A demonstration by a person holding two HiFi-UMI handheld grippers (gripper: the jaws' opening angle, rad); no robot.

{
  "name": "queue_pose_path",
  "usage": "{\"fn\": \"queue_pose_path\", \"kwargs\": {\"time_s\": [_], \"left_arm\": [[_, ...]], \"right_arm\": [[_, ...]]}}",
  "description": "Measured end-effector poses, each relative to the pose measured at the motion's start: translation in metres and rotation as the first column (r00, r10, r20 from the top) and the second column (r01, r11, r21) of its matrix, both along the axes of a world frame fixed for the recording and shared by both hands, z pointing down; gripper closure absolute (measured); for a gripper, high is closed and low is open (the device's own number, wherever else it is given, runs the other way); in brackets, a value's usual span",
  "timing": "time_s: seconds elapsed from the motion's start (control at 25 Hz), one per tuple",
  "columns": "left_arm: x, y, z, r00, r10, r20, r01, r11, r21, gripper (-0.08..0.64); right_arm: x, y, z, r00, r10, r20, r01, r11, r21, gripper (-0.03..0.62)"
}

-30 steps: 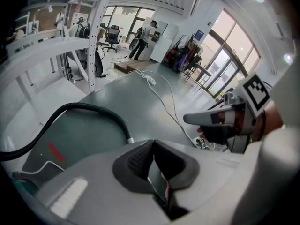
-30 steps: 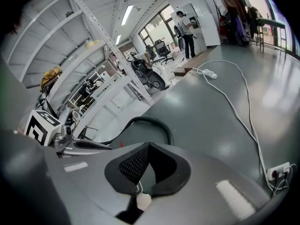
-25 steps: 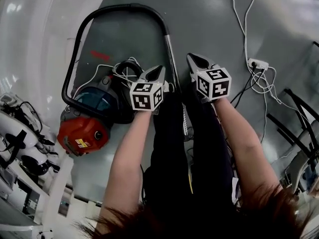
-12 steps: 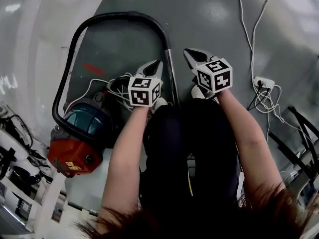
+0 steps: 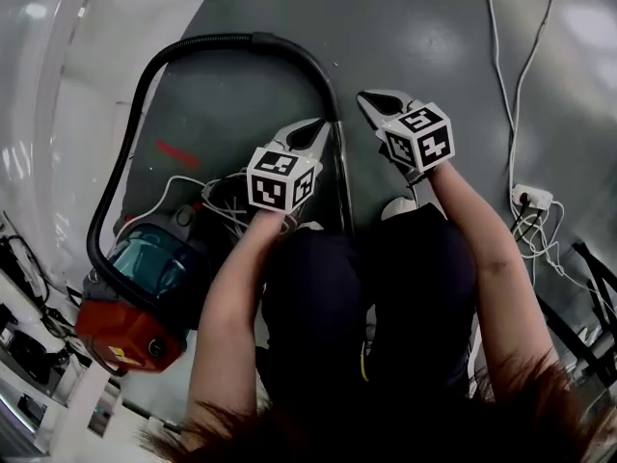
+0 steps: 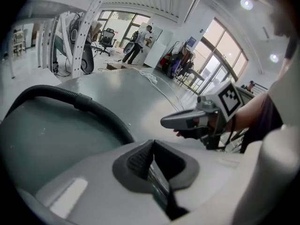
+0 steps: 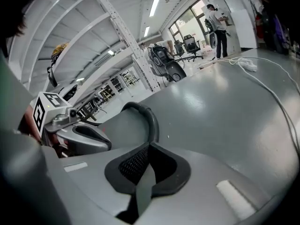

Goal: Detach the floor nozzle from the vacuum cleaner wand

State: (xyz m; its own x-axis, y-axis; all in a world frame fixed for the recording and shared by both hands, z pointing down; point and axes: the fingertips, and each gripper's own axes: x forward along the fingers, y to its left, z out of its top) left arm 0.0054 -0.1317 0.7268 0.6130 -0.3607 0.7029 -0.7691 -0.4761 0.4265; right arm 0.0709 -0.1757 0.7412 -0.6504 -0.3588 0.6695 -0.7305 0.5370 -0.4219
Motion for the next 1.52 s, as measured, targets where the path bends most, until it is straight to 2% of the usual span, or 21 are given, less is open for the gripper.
{"fn": "queue_pose_path", "kwargs": {"time_s": [0.12, 0.24, 0.32, 0.4, 0.48, 0.6, 0.76, 0.96, 1.08, 1.2, 1.36, 1.44, 1.52], "left_arm": [[0.005, -0.004, 0.009, 0.999, 0.040, -0.029, -0.039, 0.999, 0.025, 0.538], [0.000, -0.001, 0.025, 0.999, 0.052, 0.000, -0.052, 0.998, 0.045, 0.512], [-0.001, 0.007, 0.039, 0.999, 0.048, -0.003, -0.048, 0.999, 0.001, 0.485], [0.001, 0.016, 0.052, 0.999, 0.043, -0.012, -0.044, 0.998, -0.055, 0.429], [0.002, 0.023, 0.065, 0.999, 0.033, 0.003, -0.033, 0.995, -0.090, 0.372], [0.010, 0.030, 0.080, 1.000, 0.016, 0.008, -0.015, 0.990, -0.140, 0.310], [0.021, 0.037, 0.093, 0.999, 0.050, 0.006, -0.048, 0.987, -0.152, 0.304], [0.021, 0.038, 0.102, 1.000, -0.006, -0.007, 0.005, 0.978, -0.207, 0.336], [0.021, 0.035, 0.101, 1.000, -0.017, -0.002, 0.016, 0.972, -0.233, 0.345], [0.022, 0.036, 0.102, 0.999, -0.019, 0.025, 0.024, 0.977, -0.211, 0.342], [0.022, 0.034, 0.104, 0.994, -0.072, 0.082, 0.087, 0.977, -0.194, 0.344], [0.022, 0.034, 0.105, 0.993, -0.065, 0.102, 0.084, 0.976, -0.200, 0.345], [0.023, 0.035, 0.104, 0.995, -0.046, 0.088, 0.063, 0.977, -0.202, 0.341]], "right_arm": [[-0.004, -0.015, 0.018, 1.000, -0.029, -0.004, 0.030, 0.999, 0.036, 0.594], [-0.007, -0.030, 0.031, 1.000, -0.014, 0.012, 0.013, 0.998, 0.068, 0.592], [-0.011, -0.036, 0.038, 0.999, -0.007, 0.033, 0.005, 0.998, 0.063, 0.591], [-0.017, -0.040, 0.042, 0.998, -0.017, 0.056, 0.015, 0.999, 0.045, 0.584], [-0.026, -0.038, 0.044, 0.996, -0.036, 0.081, 0.035, 0.999, 0.015, 0.526], [-0.033, -0.037, 0.052, 0.995, -0.062, 0.084, 0.065, 0.997, -0.032, 0.495], [-0.046, -0.028, 0.064, 0.991, -0.108, 0.083, 0.117, 0.986, -0.122, 0.454], [-0.063, -0.024, 0.076, 0.996, -0.051, 0.067, 0.067, 0.962, -0.264, 0.419], [-0.065, -0.026, 0.080, 0.998, -0.068, -0.009, 0.063, 0.962, -0.264, 0.417], [-0.064, -0.026, 0.085, 0.997, -0.057, -0.054, 0.041, 0.965, -0.259, 0.436], [-0.064, -0.027, 0.087, 0.998, 0.021, -0.052, -0.036, 0.953, -0.301, 0.446], [-0.064, -0.027, 0.087, 0.998, 0.039, -0.041, -0.050, 0.949, -0.311, 0.449], [-0.063, -0.027, 0.086, 0.998, 0.047, -0.033, -0.055, 0.947, -0.317, 0.453]]}}
